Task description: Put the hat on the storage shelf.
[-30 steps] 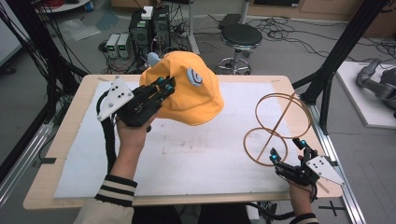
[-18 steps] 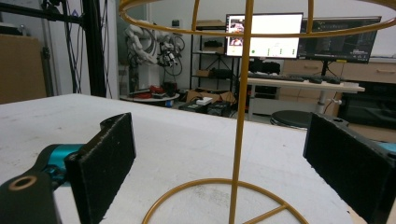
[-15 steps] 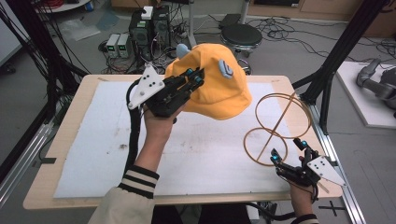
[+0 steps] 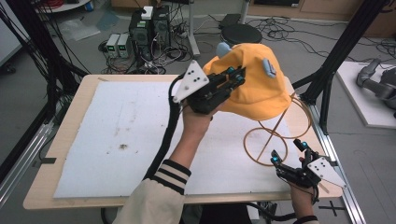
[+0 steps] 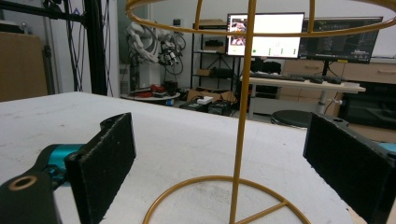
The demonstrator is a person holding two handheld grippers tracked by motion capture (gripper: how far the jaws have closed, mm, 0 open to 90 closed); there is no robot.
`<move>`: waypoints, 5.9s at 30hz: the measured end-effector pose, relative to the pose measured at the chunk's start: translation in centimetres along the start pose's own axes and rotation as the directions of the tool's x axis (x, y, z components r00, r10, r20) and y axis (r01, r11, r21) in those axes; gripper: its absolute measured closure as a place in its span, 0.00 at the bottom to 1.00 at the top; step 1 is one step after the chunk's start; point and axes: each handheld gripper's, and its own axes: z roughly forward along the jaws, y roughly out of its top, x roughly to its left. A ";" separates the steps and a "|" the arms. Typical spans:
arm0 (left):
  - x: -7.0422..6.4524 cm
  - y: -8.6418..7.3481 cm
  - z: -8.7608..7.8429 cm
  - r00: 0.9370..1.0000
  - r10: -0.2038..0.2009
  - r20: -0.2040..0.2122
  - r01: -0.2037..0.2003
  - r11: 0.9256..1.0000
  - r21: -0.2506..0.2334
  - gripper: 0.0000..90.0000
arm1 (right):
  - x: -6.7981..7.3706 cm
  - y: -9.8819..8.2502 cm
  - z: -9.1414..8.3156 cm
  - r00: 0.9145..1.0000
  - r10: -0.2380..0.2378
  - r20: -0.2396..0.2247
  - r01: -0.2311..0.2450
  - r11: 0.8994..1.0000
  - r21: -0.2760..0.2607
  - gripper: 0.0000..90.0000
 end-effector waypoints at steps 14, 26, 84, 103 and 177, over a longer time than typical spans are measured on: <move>-3.1 -3.5 4.9 0.997 -0.034 0.063 0.033 0.999 0.022 0.98 | -0.2 -0.1 -0.5 1.000 0.006 -0.001 -0.006 1.000 0.000 0.10; -4.7 -5.9 6.6 0.996 -0.024 0.089 0.018 0.997 0.072 0.98 | -0.3 -0.1 -0.7 1.000 0.006 -0.003 -0.006 1.000 -0.003 0.10; -1.9 -6.5 3.3 1.000 0.000 -0.028 0.002 0.996 0.092 0.34 | -0.1 -0.4 -0.2 1.000 -0.002 -0.012 0.002 1.000 0.021 0.10; 5.3 1.6 -14.0 0.942 0.167 -0.291 -0.146 0.985 0.092 0.28 | 0.2 -0.3 0.1 1.000 -0.006 -0.014 0.006 1.000 0.028 0.10; 9.6 -7.9 -38.7 0.656 0.154 -0.739 0.030 0.973 0.230 0.19 | 0.2 -0.3 0.8 1.000 0.001 -0.006 -0.001 1.000 0.013 0.10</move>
